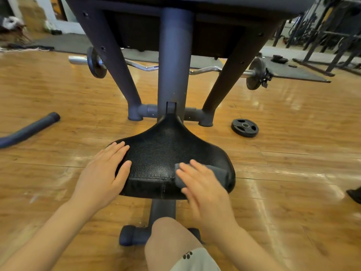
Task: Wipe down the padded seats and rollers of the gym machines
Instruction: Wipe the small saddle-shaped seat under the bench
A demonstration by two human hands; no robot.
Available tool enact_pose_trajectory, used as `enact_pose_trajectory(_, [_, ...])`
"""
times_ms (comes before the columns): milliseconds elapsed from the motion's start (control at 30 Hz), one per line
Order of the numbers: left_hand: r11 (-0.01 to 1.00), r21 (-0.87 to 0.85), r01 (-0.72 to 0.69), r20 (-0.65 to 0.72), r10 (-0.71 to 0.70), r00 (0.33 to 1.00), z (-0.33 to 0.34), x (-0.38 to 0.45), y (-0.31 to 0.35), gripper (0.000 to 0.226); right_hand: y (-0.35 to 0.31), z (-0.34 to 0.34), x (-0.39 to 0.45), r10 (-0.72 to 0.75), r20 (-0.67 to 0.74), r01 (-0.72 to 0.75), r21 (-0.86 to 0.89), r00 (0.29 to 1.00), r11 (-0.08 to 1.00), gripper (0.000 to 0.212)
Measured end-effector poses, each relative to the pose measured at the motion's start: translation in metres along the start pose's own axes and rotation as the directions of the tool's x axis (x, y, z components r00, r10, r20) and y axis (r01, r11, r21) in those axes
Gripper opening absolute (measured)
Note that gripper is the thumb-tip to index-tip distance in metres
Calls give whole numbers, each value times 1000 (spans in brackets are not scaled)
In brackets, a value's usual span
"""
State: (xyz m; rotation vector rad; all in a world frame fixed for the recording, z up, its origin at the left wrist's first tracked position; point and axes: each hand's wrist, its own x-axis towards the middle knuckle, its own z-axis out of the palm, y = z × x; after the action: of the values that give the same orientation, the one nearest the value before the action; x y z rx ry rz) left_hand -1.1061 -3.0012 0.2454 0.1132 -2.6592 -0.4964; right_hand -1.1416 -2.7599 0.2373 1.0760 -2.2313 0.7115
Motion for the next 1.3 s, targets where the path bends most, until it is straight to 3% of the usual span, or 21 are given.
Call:
enact_pose_trajectory(167, [1000,-10,-3,16,3,1000,-2,-1,0,80,30,-4,1,-285,35,287,-86,958,954,28])
enact_pose_trajectory(233, [1000,-13,-6,27,6,1000,-3,-2,1,80,57,-13,-12,-228,-16,227,-53,974,973,28])
enact_pose_trajectory(367, [1000,1,-3,19,3,1000,-2,-2,0,79,74,-16,-23,59,-136,-48,81,989,996,35])
enact_pose_trajectory(467, [1000,16,8,1,-8,1000,0,-3,0,76,50,-5,-18,93,-124,-90,27,988,996,41])
enact_pose_trajectory(667, [999,31,22,2,-22,1000,0,-2,2,77,-15,7,17,-142,115,165,-230,983,959,47])
enact_pose_trajectory(833, [1000,-19,-4,37,4,999,-5,-6,-1,79,-2,-15,28,-286,453,422,-235,844,876,84])
enact_pose_trajectory(1000, [997,-50,-49,51,52,997,-7,-17,-10,77,32,-33,21,-274,496,421,-213,824,882,90])
enact_pose_trajectory(1067, [995,-53,-84,54,87,995,-9,-20,-14,82,20,-26,30,-317,502,469,-210,804,858,89])
enact_pose_trajectory(1167, [993,-44,-105,56,108,993,-10,-20,-16,76,-12,-3,52,-432,545,610,-195,718,768,81])
enact_pose_trajectory(1300, [990,-103,-100,47,106,993,-12,-22,-22,63,-44,28,74,-455,577,605,-88,678,791,69])
